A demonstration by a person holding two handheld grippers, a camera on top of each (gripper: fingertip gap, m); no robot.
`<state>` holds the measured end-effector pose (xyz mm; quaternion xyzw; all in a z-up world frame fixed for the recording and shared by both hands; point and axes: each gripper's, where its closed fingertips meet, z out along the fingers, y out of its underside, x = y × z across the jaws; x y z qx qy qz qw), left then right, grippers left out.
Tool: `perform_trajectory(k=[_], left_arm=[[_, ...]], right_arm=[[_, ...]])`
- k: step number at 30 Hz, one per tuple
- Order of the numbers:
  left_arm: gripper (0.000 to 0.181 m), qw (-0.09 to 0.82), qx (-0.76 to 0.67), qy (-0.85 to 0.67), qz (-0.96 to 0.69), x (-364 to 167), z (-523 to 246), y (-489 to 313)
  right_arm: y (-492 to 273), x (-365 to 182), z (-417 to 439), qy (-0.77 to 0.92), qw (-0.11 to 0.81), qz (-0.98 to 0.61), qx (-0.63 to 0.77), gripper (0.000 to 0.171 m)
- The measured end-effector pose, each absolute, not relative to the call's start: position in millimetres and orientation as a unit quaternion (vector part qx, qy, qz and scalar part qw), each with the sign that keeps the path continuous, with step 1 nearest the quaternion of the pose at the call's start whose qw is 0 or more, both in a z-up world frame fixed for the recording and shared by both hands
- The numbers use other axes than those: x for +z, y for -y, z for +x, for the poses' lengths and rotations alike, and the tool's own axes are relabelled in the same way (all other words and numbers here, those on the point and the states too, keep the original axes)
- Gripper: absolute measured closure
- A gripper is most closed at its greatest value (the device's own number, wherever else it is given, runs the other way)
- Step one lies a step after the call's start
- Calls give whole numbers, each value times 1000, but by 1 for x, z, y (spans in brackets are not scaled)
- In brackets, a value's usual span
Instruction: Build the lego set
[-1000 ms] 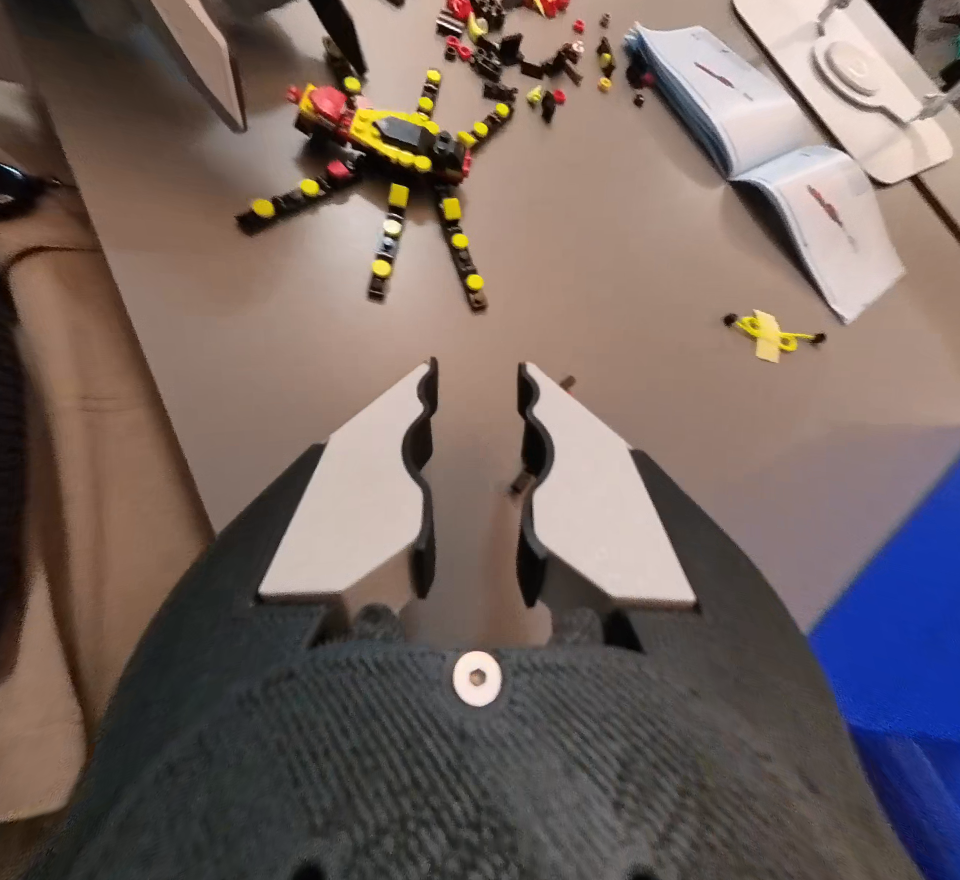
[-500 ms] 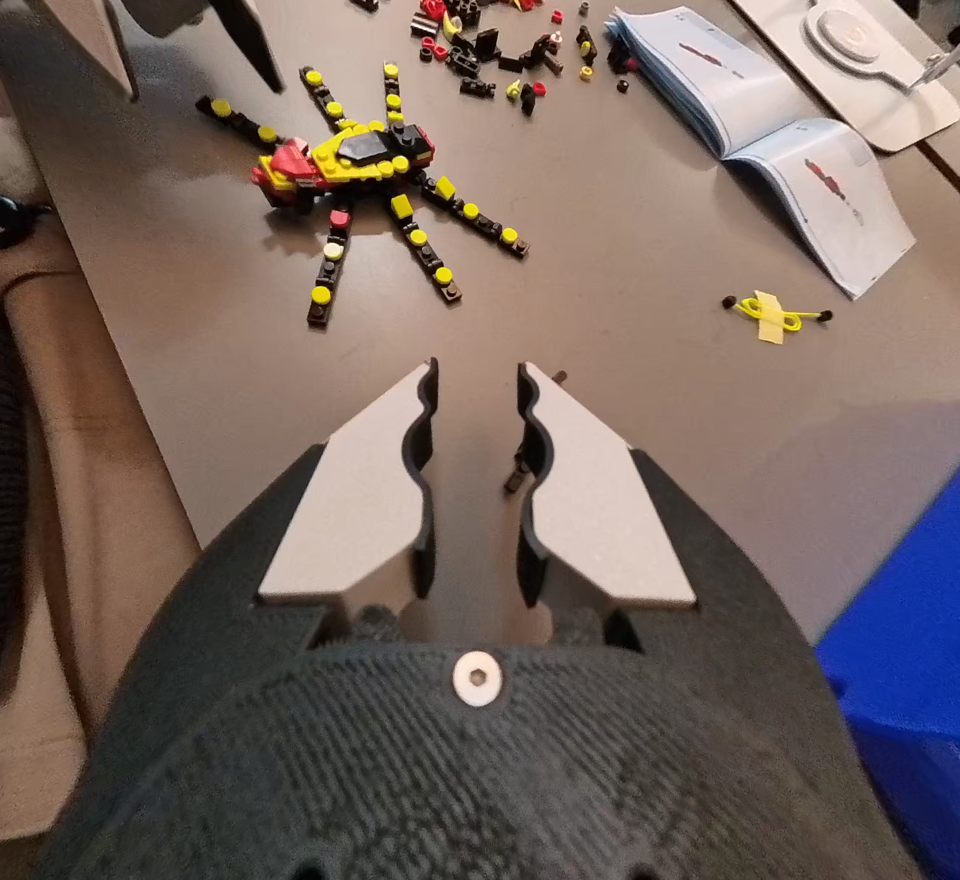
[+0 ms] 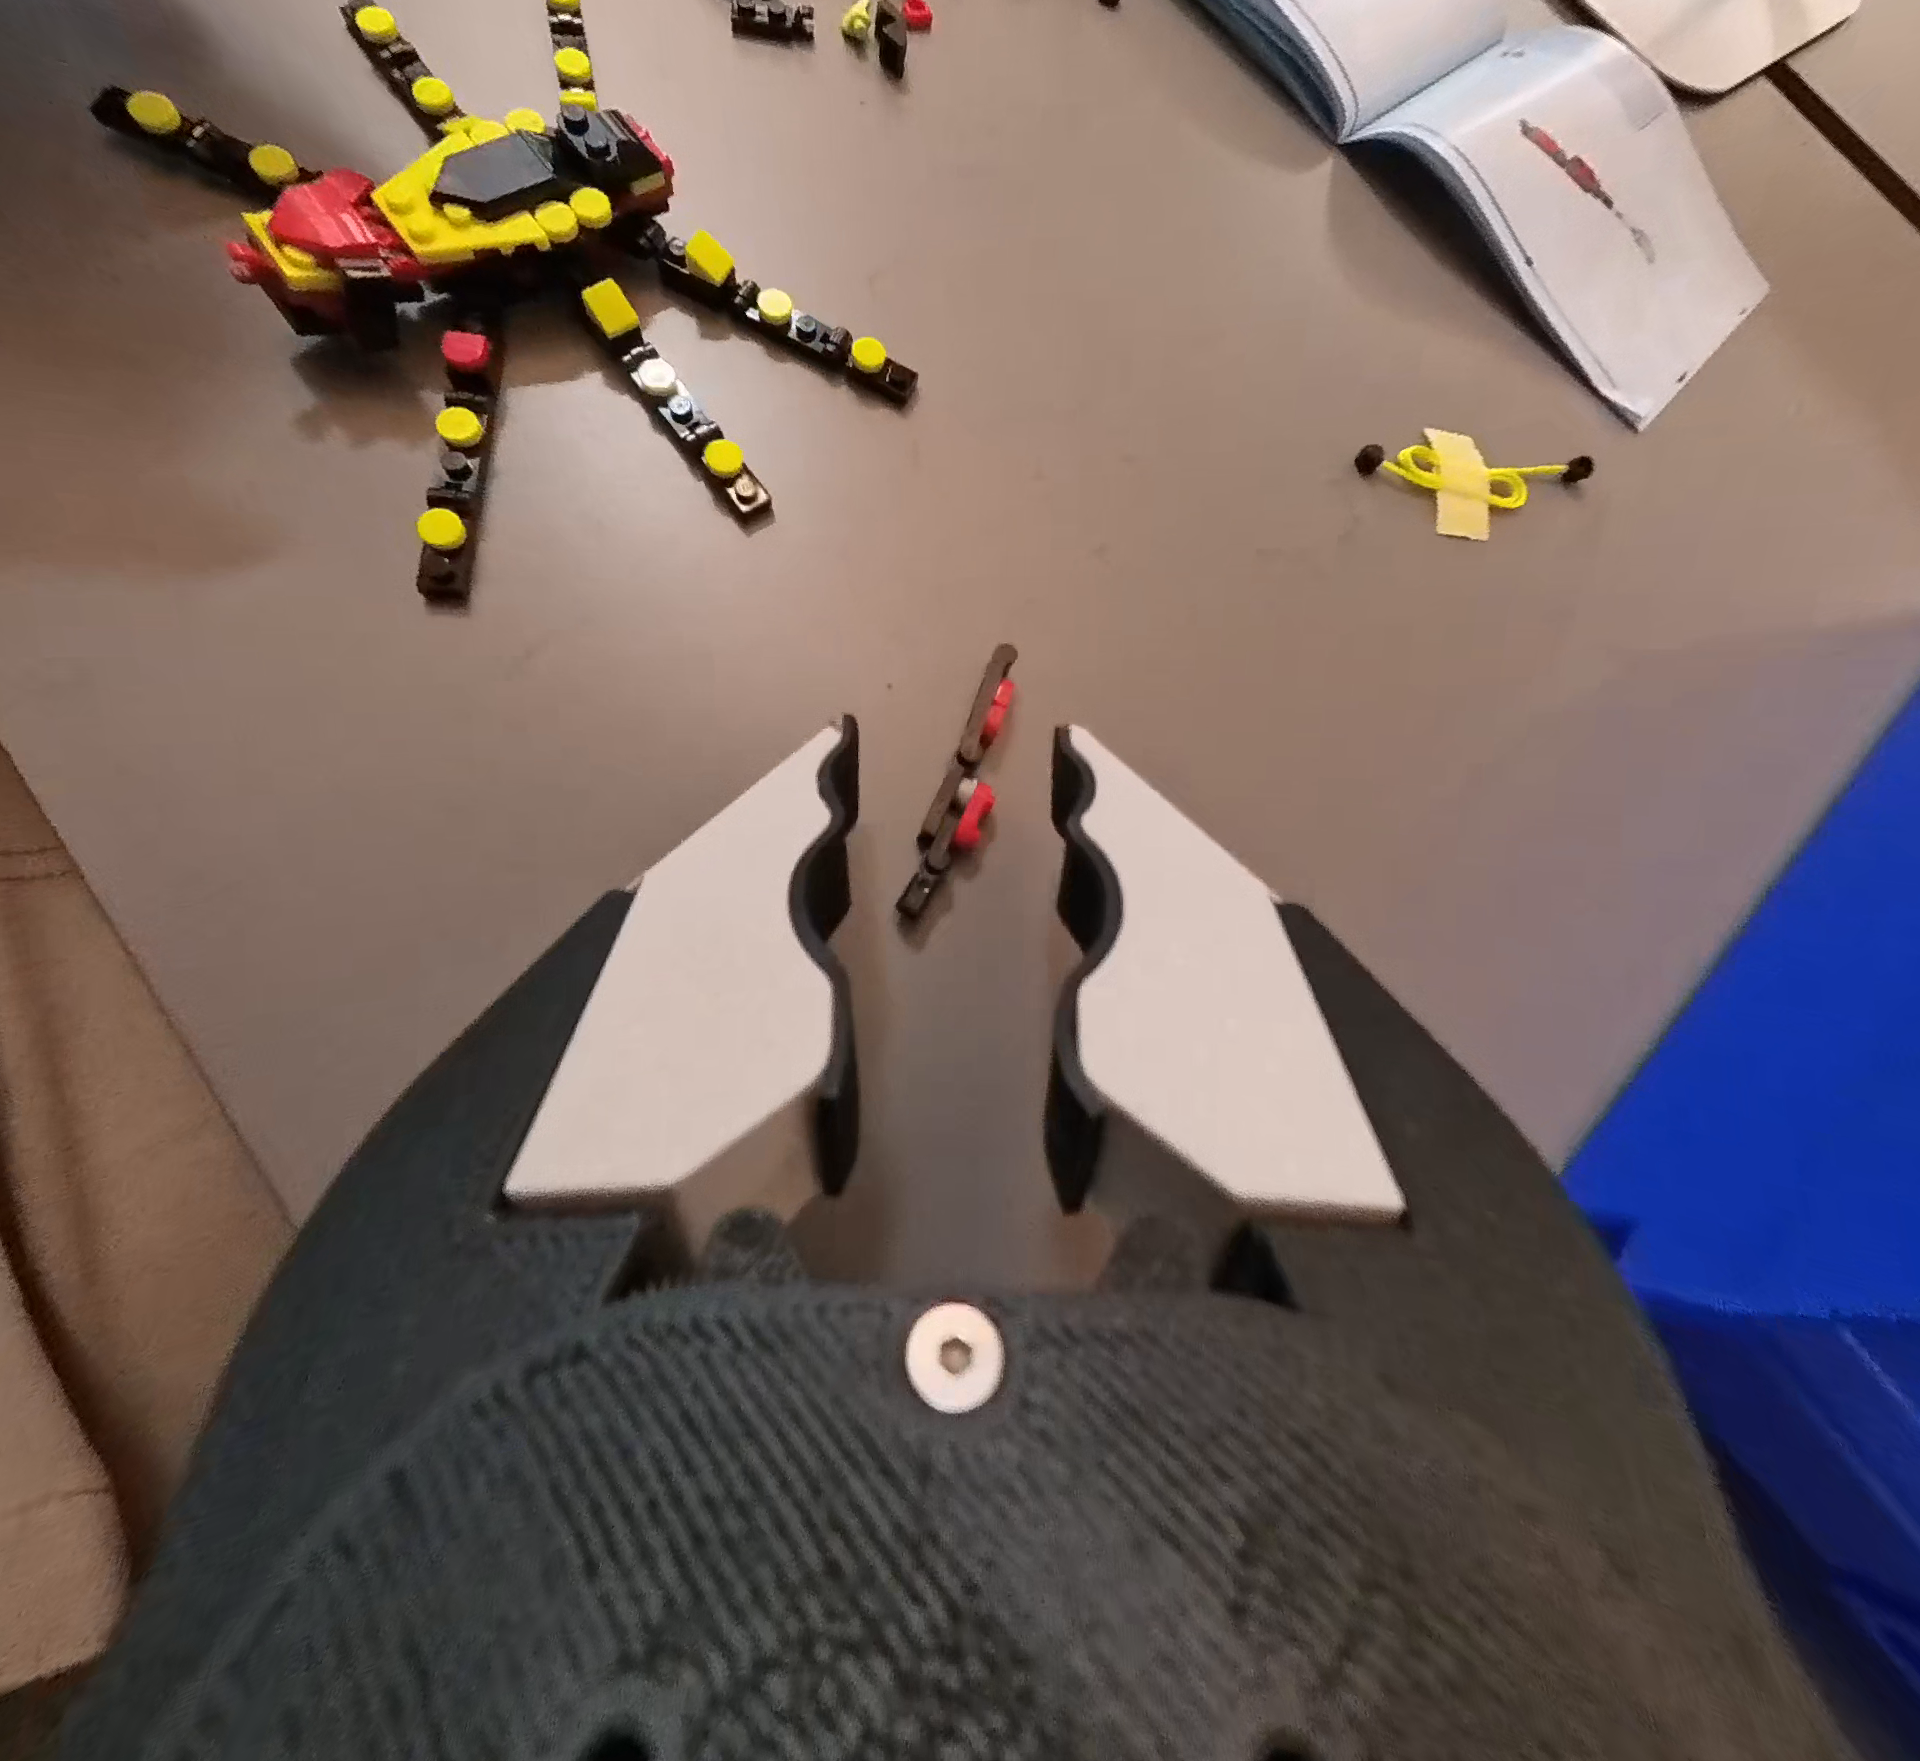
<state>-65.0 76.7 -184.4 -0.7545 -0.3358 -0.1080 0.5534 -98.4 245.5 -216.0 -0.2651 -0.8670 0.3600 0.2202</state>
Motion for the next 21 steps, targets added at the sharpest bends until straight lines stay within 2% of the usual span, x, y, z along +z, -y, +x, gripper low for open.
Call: perform_trajectory(k=[16,21], left_arm=[[123,550,-109,335,-757,-185,-64,-77],[123,550,-108,333,-759,-185,-63,-77]], right_arm=[[-257,-232,-102,857,170,-336,353,140],[-252,-233,-97,859,151,-332,359,161]])
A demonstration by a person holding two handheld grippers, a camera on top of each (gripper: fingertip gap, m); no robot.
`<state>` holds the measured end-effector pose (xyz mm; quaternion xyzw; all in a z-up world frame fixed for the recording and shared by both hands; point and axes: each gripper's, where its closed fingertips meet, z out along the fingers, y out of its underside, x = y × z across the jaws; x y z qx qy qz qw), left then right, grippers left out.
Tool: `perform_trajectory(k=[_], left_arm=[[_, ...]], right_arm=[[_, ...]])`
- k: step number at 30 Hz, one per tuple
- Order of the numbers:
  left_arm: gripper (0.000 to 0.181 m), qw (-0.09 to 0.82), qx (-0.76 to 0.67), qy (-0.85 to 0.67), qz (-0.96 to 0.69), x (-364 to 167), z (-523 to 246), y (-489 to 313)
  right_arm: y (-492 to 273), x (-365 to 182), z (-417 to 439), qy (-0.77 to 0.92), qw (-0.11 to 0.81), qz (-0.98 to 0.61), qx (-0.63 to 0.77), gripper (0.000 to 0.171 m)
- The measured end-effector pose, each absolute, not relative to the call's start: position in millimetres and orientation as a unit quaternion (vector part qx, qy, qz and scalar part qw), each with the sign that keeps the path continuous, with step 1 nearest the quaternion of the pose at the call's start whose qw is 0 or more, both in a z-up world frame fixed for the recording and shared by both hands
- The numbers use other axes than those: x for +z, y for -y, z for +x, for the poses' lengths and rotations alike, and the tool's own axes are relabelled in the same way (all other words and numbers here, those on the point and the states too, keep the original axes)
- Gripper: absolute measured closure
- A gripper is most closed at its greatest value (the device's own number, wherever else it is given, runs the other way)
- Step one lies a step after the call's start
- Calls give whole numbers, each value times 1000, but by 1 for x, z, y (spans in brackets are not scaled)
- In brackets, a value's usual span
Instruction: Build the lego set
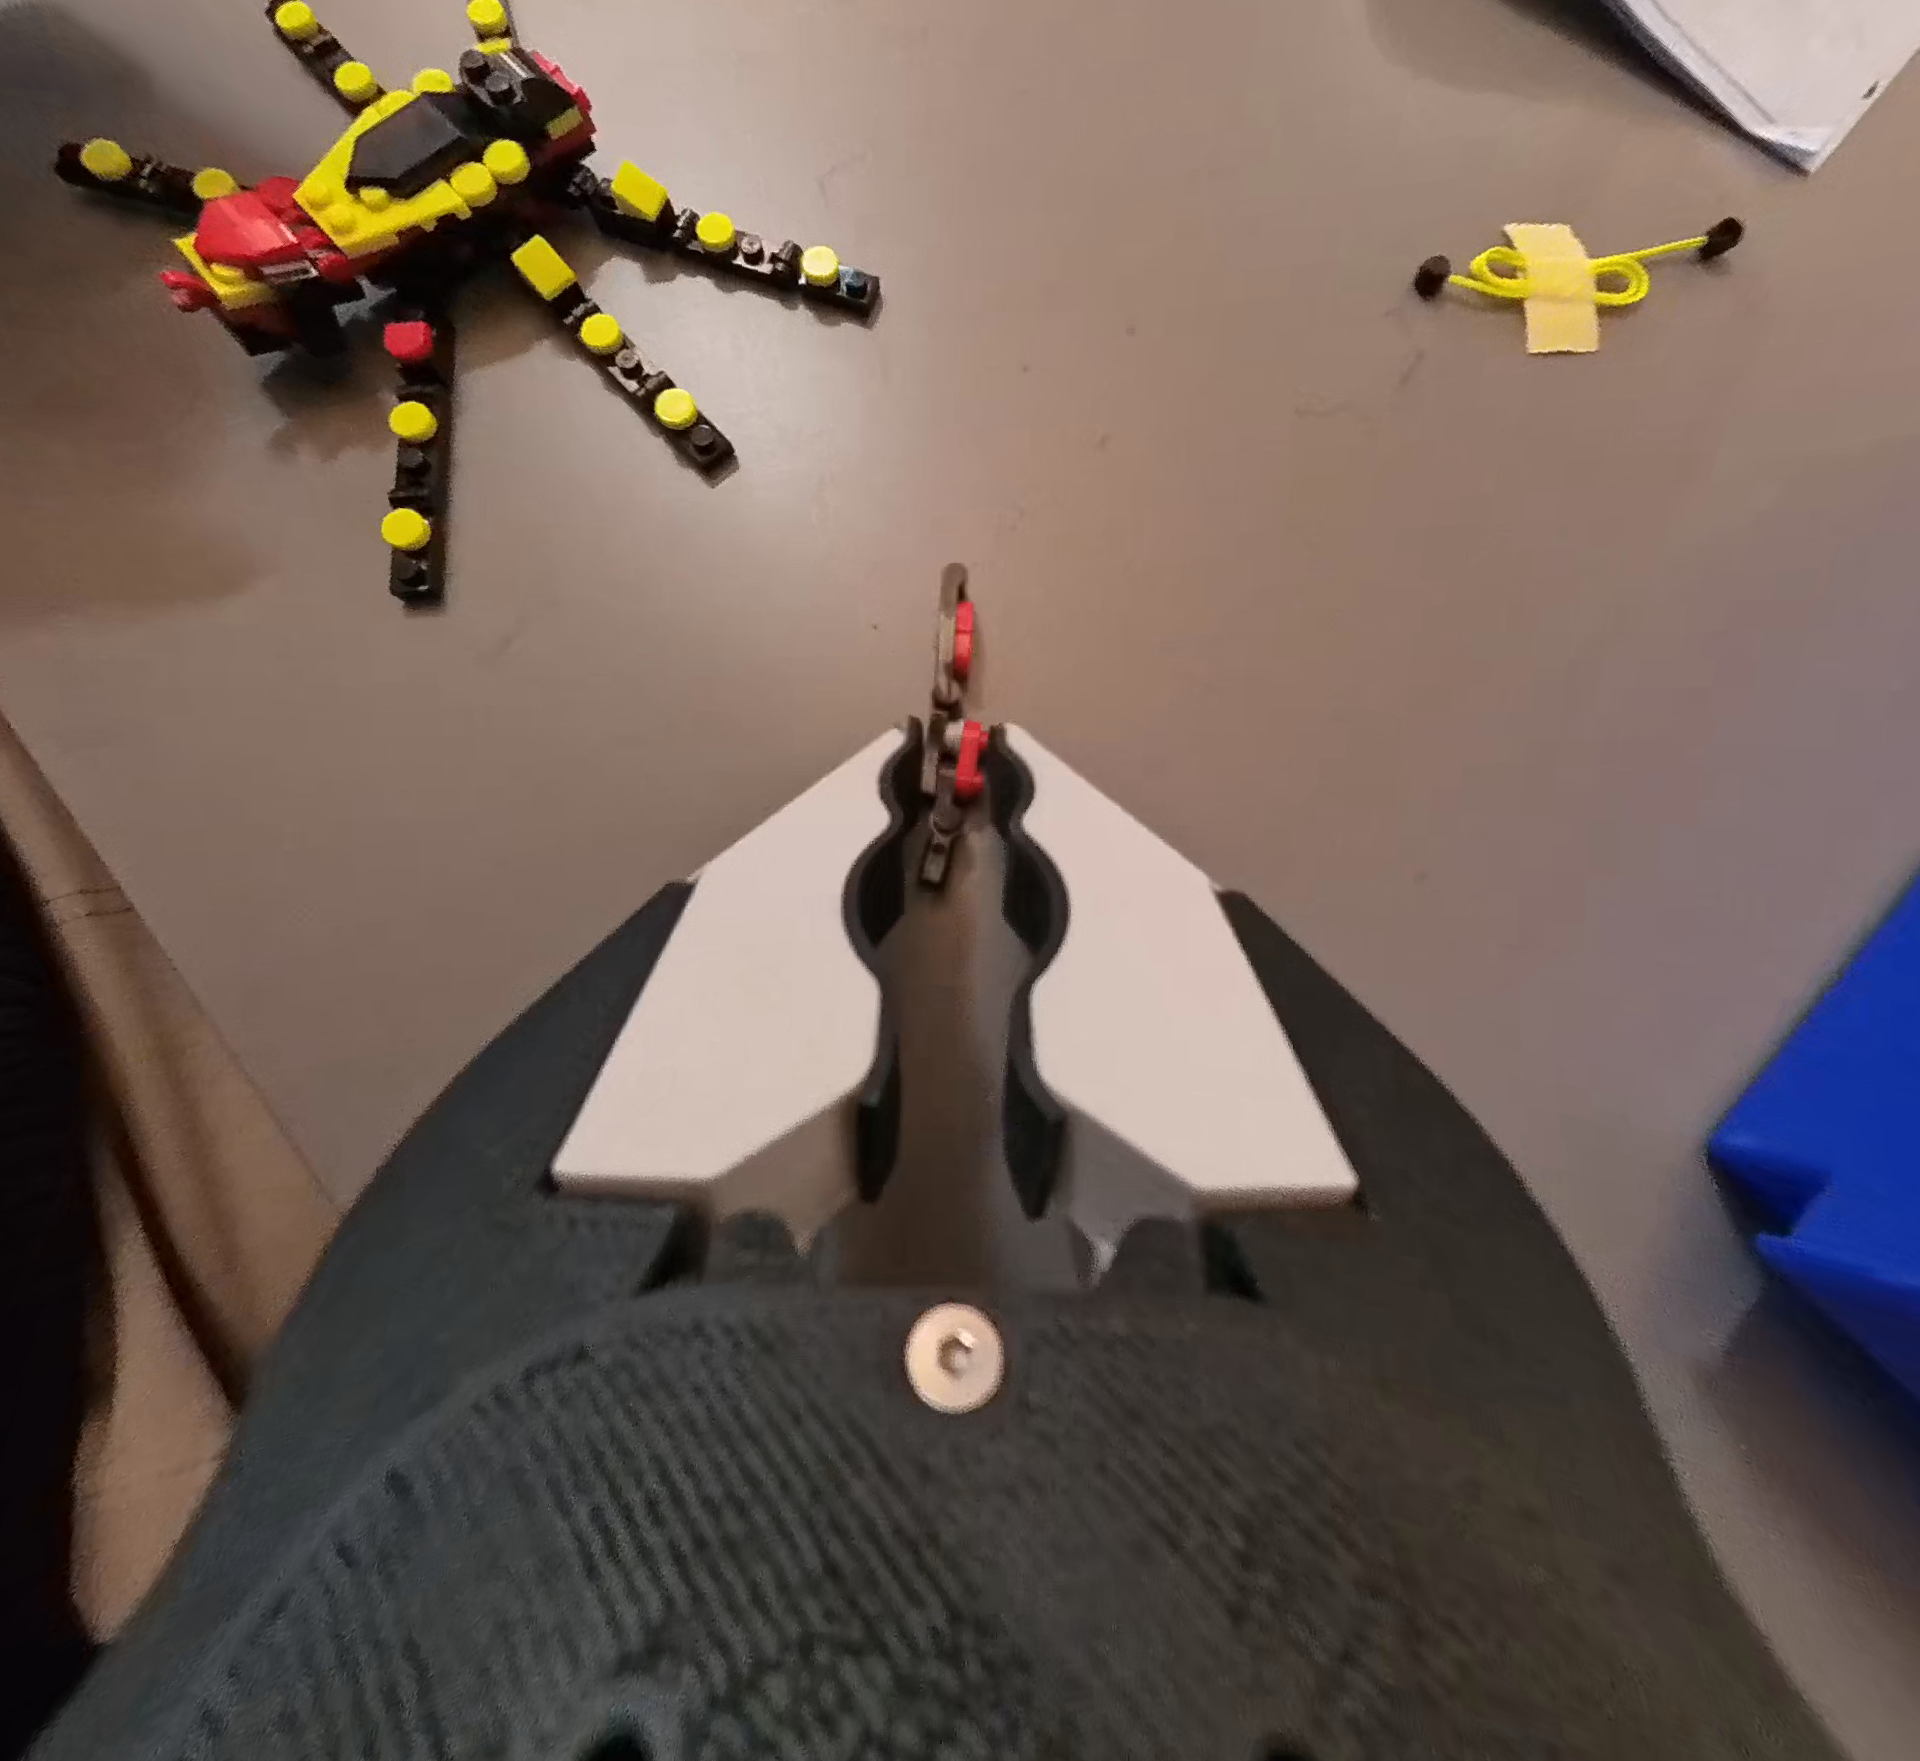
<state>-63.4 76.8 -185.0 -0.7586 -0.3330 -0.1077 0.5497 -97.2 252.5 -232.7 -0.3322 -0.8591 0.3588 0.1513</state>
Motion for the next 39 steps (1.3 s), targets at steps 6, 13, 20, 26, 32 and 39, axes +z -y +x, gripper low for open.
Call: perform_trajectory(k=[6,13,20,26,32,39], left_arm=[[124,553,-106,328,-759,-183,-62,-78],[131,608,-197,347,-687,-153,-47,-99],[142,605,-319,357,-636,-147,-26,-110],[147,606,-354,351,-619,-143,-21,-111],[156,609,-337,331,-637,-141,-16,-113],[176,604,-339,334,-639,-144,-16,-112]], right_arm=[[-236,-210,-96,850,179,-293,399,162],[-174,-149,-63,813,216,-140,523,162],[-141,-152,-39,826,217,-60,517,162],[-132,-150,-32,822,191,-53,534,162],[-127,-151,-25,824,193,-31,532,162],[-126,-152,-23,826,194,-25,529,162]])
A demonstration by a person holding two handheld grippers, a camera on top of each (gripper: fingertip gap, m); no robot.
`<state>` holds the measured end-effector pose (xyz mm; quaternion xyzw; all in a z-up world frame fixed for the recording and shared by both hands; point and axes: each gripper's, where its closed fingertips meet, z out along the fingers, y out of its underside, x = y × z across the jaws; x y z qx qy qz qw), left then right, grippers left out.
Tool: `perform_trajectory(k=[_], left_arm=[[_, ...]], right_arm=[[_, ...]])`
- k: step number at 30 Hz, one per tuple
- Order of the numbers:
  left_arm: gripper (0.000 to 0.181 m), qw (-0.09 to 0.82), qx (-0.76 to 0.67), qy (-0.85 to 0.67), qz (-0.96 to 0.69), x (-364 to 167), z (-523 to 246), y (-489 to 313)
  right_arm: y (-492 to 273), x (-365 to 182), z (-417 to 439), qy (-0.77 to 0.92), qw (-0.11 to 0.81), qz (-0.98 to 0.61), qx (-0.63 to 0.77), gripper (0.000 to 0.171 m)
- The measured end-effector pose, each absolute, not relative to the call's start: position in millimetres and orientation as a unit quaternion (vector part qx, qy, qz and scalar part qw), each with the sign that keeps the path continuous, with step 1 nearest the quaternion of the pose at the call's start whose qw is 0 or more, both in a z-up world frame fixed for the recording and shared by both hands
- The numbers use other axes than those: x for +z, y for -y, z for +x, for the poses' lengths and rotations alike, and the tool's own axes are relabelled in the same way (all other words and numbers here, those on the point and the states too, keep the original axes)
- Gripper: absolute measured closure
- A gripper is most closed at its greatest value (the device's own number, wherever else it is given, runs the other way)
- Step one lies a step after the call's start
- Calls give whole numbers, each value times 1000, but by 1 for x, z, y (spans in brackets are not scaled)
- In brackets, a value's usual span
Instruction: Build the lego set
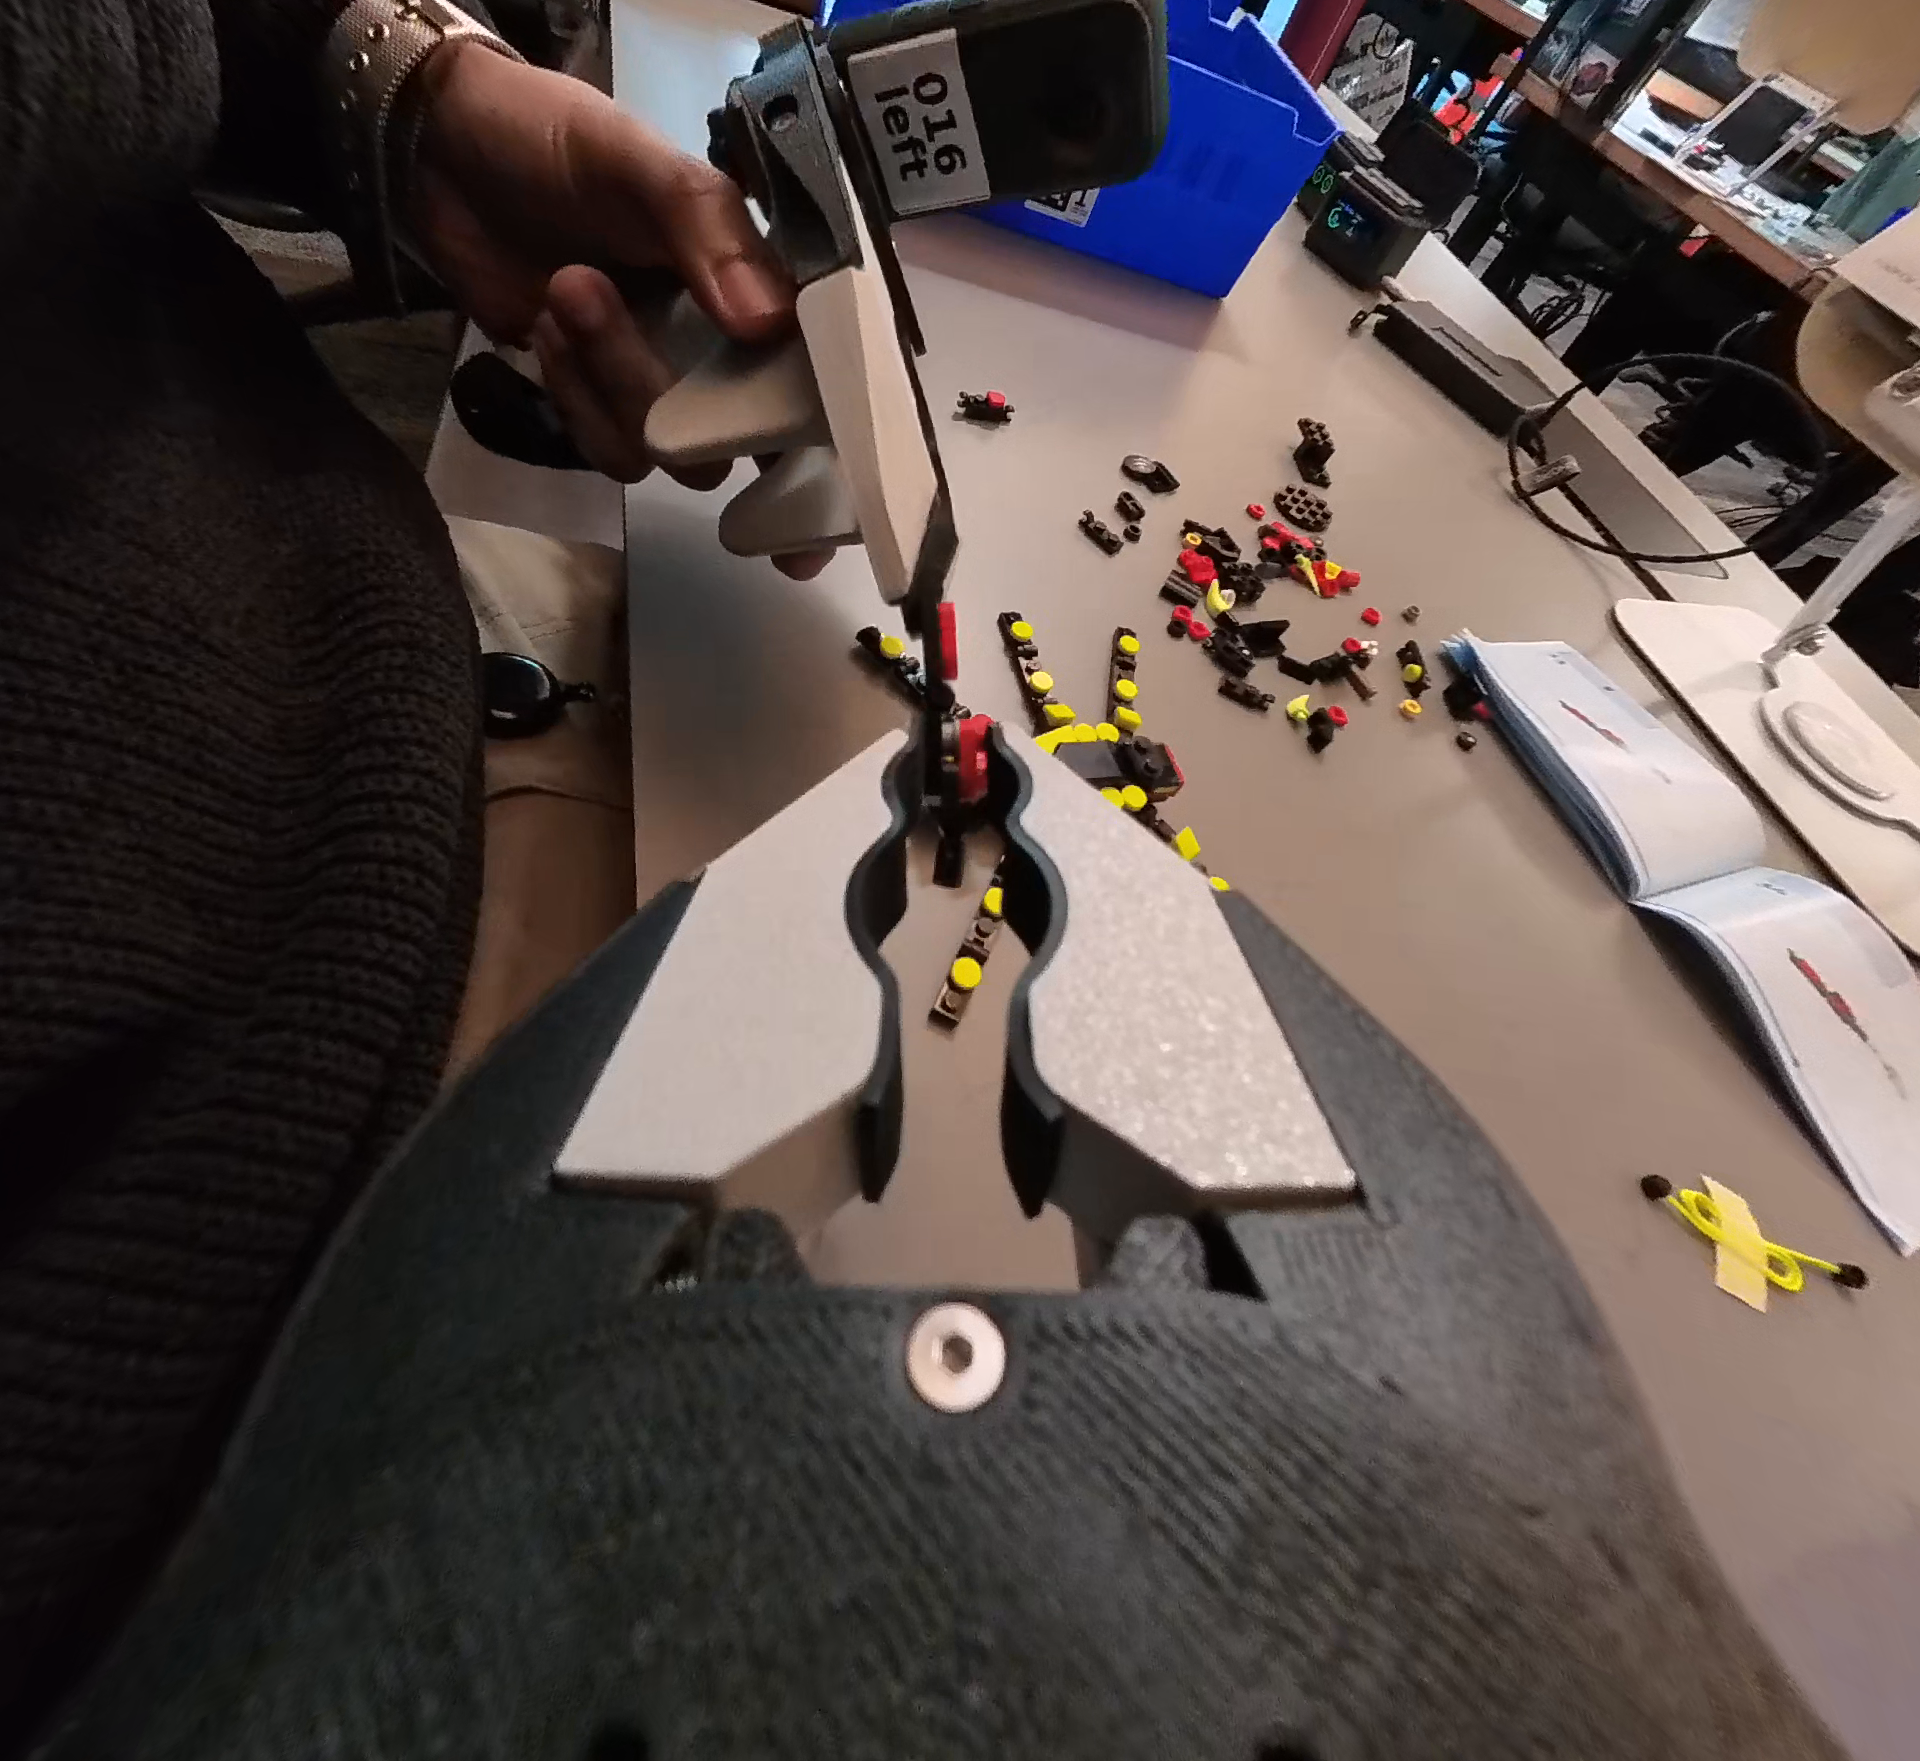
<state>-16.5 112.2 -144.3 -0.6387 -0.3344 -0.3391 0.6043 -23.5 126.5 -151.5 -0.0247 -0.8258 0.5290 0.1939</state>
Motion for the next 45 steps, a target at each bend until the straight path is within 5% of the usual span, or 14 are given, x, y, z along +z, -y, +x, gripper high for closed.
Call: perform_trajectory(k=[8,14,22,32,37,45], left_arm=[[181,601,-335,341,-641,-147,-19,-111],[160,596,-350,362,-626,-150,-24,-110],[158,586,-362,362,-628,-152,-19,-113],[177,581,-345,373,-636,-158,-23,-110],[176,590,-339,375,-630,-156,-28,-106],[177,614,-307,329,-648,-147,-26,-104]], right_arm=[[-127,-153,-25,827,197,-26,525,162],[-127,-154,-25,829,200,-24,521,162],[-125,-159,-24,836,217,-9,504,162],[-124,-162,-24,838,194,-26,509,154],[-130,-152,-34,814,132,-100,556,125],[-135,-153,-27,758,-109,-210,608,139]])
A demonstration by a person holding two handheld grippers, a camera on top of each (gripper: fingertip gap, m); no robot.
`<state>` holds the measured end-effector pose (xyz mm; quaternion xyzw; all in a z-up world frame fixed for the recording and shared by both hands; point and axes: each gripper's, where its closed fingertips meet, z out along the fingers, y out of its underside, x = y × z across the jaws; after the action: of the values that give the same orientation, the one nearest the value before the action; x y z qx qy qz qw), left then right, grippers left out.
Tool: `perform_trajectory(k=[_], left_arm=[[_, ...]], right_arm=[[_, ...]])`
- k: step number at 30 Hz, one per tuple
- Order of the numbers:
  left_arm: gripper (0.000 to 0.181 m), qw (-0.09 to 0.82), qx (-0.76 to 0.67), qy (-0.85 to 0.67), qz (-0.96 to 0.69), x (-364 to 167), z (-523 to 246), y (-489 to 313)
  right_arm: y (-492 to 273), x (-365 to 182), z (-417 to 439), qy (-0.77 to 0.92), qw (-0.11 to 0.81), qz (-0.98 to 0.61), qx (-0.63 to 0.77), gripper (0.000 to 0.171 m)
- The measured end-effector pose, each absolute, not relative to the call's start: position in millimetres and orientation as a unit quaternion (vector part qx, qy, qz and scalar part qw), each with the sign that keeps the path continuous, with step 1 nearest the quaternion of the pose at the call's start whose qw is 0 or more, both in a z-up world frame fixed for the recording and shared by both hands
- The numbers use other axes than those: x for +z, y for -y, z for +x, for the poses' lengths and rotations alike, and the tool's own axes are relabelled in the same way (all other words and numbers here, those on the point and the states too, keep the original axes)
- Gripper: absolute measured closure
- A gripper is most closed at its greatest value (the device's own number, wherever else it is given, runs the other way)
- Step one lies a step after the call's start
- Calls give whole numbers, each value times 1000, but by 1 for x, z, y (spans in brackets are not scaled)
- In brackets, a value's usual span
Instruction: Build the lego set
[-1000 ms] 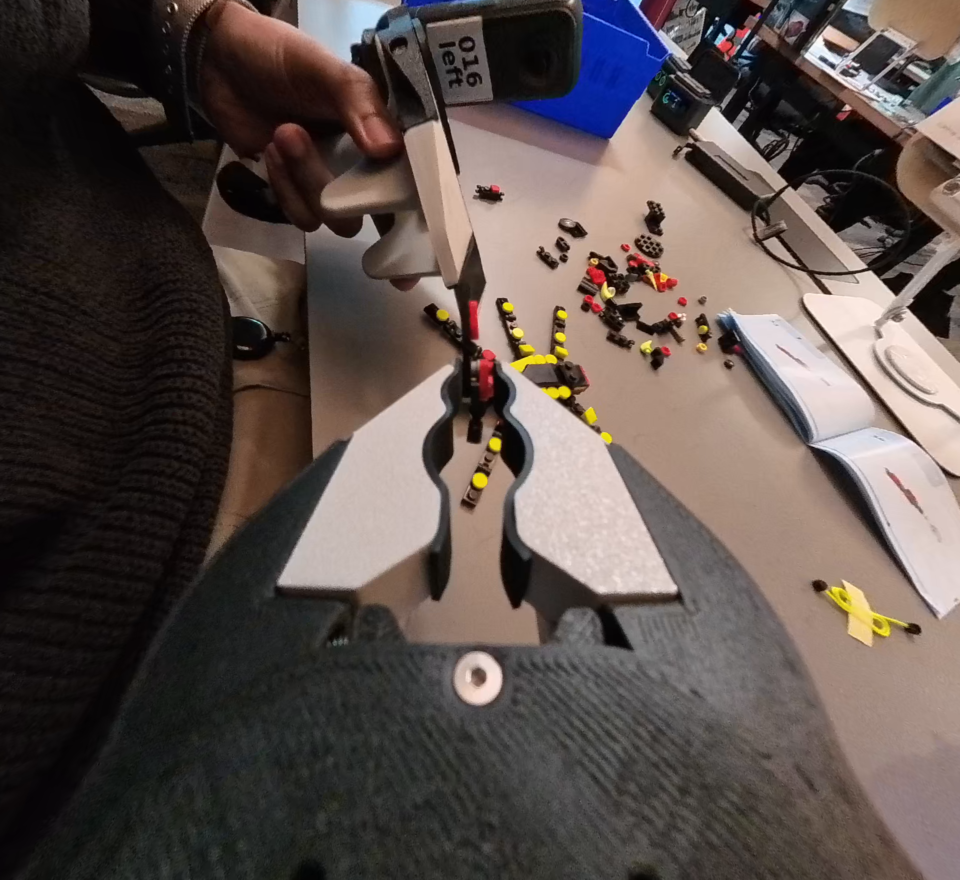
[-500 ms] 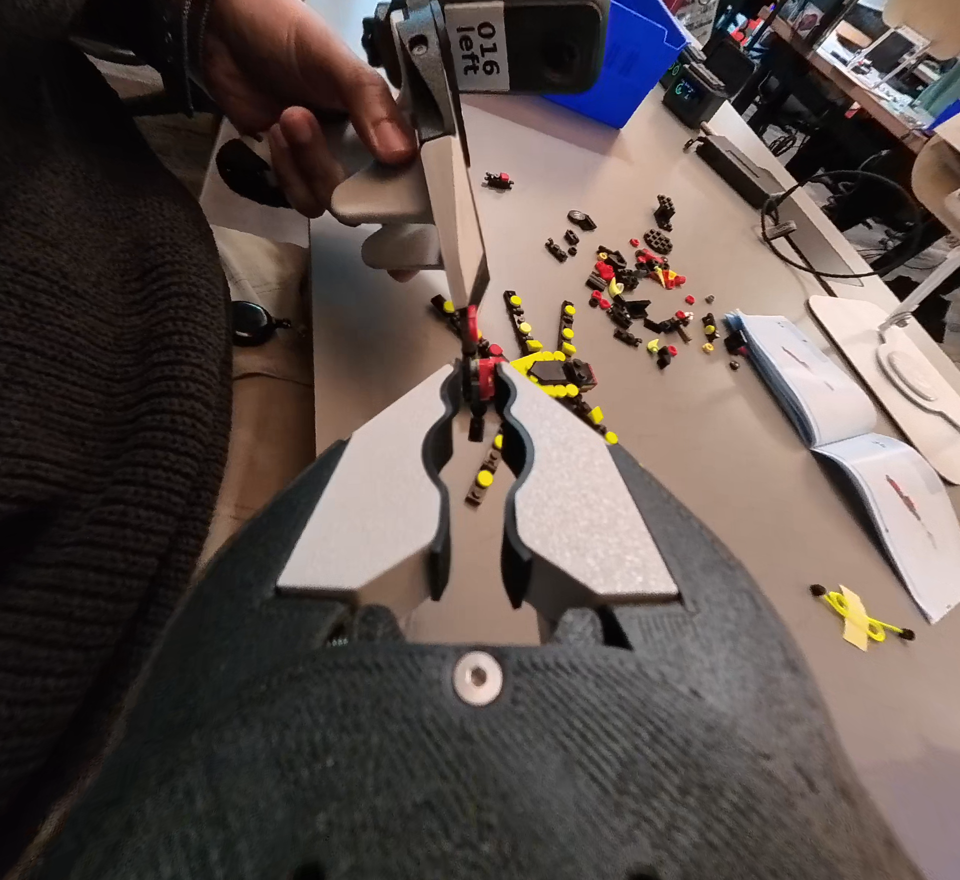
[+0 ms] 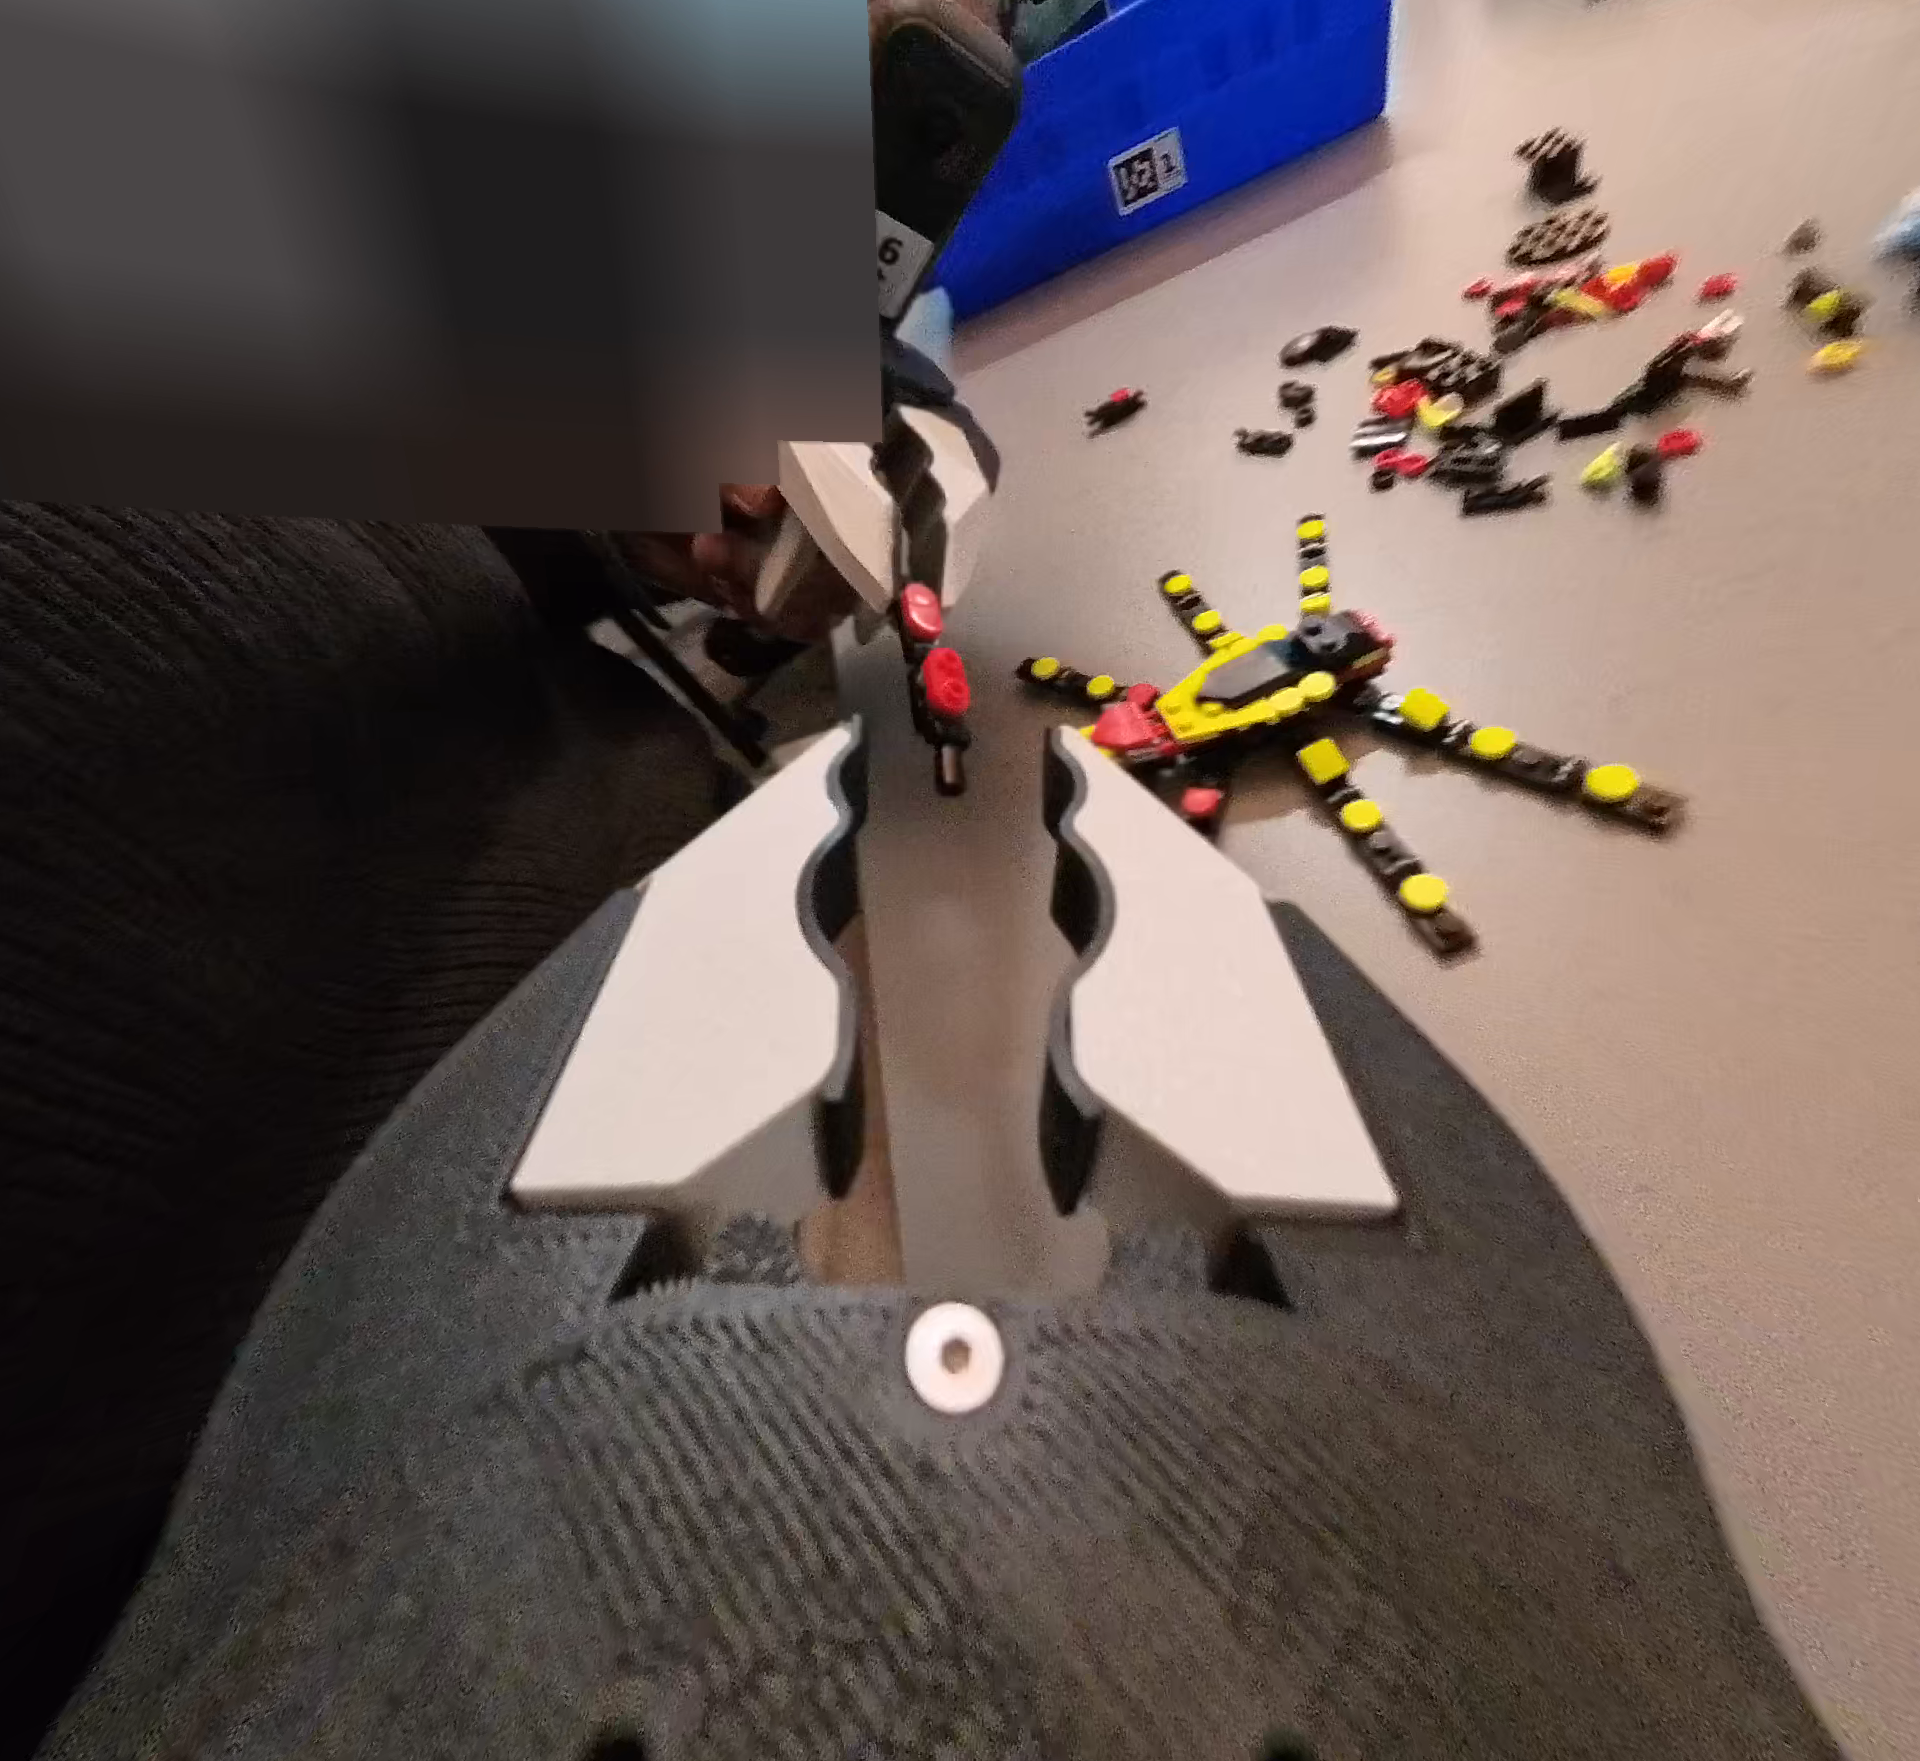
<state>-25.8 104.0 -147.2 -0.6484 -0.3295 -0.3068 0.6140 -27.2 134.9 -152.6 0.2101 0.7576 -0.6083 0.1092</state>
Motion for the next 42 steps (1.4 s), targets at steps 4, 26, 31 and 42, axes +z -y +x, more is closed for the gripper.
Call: perform_trajectory(k=[4,26,31,42], left_arm=[[177,621,-298,310,-655,-144,-23,-104],[176,608,-265,266,-699,-150,-16,-111],[177,608,-256,261,-705,-151,-16,-110],[177,638,-260,275,-670,-138,-26,-103]], right_arm=[[-135,-149,-26,-730,164,231,-622,145],[-130,-160,-12,-739,221,218,-598,166],[-130,-163,-14,-744,213,218,-595,162],[-135,-157,-20,-735,197,220,-611,150]])
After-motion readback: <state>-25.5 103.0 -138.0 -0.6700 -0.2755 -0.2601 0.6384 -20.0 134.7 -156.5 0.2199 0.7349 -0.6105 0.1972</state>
